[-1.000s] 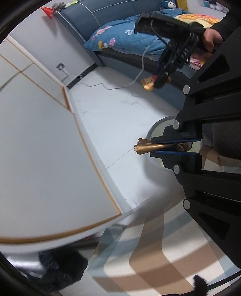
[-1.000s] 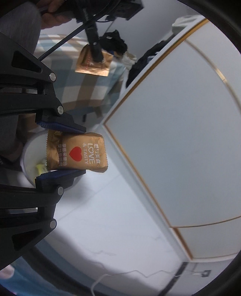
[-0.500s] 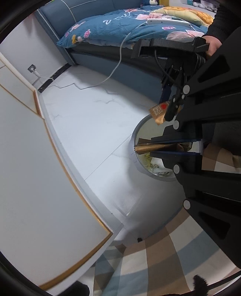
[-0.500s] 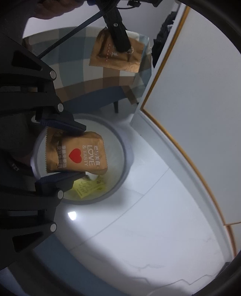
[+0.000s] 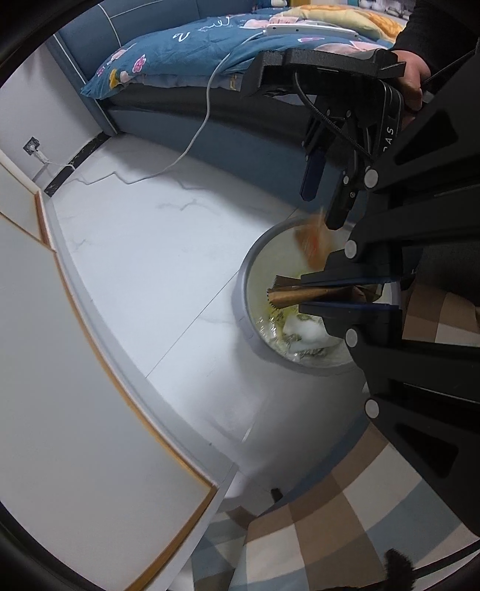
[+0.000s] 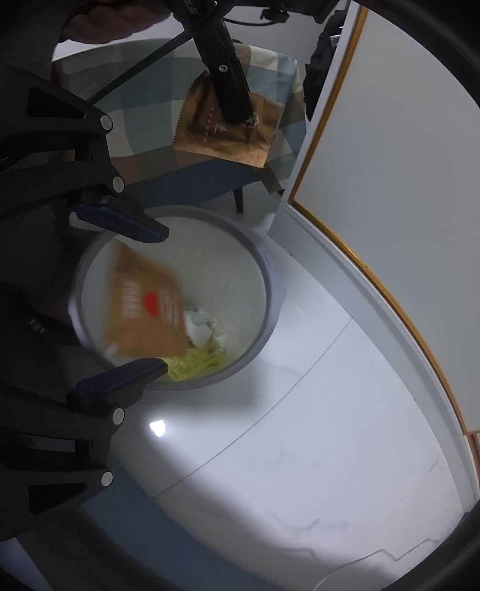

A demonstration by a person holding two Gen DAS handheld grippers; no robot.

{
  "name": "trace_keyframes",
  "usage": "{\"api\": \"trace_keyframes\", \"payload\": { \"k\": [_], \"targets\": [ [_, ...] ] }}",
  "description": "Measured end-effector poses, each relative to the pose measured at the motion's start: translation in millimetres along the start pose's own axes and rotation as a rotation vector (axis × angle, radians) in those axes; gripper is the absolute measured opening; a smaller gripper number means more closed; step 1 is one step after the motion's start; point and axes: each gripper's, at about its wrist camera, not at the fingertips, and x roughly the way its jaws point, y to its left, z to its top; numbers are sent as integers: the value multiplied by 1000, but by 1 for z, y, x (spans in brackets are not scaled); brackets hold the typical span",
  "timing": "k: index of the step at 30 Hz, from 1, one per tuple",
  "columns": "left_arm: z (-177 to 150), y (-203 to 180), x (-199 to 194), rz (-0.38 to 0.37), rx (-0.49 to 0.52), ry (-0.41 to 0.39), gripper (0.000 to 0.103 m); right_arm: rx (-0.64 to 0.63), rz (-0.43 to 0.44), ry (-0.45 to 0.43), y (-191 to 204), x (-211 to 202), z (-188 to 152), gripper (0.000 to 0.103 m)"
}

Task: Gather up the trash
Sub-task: 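Open the right tool, then the left tool, dropping both wrappers into the bin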

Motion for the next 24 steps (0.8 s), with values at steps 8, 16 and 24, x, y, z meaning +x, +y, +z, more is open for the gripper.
{"api": "trace_keyframes", "payload": {
  "k": [8, 16, 24],
  "targets": [
    [-3, -3, 10, -2, 4, 42, 4, -2, -10, -19, -1, -12, -3, 66],
    [-6, -5, 15, 14, 21, 84, 7, 28, -35, -54, -4, -22, -3, 68],
    [-11, 6, 13, 9, -31, 95, 10, 51, -41, -90, -5, -31, -1, 68]
  ]
}}
